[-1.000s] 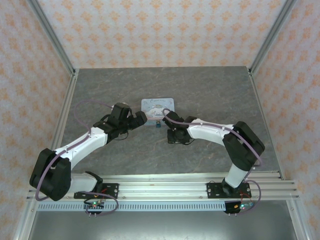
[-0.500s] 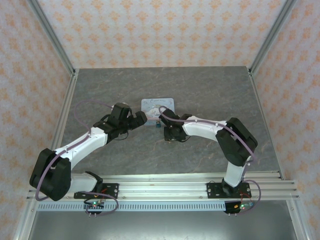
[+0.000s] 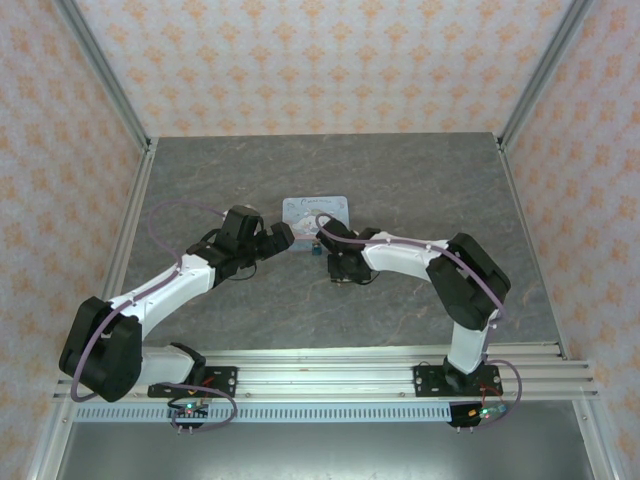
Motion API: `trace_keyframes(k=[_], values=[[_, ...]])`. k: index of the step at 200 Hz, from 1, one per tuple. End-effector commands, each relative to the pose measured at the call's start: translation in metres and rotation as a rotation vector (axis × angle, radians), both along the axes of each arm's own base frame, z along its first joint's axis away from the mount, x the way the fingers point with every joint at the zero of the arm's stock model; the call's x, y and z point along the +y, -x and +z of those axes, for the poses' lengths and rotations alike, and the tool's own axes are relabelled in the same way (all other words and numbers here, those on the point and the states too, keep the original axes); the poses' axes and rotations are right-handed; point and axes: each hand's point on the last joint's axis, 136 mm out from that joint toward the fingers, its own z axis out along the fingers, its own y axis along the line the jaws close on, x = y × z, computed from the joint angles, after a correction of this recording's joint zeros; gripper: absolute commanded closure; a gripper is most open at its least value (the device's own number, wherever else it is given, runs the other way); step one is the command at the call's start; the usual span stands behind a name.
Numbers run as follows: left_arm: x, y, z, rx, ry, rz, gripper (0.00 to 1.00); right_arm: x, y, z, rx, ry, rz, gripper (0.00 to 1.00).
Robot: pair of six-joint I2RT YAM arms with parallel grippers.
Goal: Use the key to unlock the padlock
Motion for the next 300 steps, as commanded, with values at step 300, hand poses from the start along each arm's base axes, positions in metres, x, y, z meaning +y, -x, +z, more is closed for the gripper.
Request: trace_keyframes(k=[300], values=[[-0.001,-0.006,0.015,-0.042,0.004,0.008,0.0,-0.019,0.018,0.026,-0.063,0.095,0.044,1.0]])
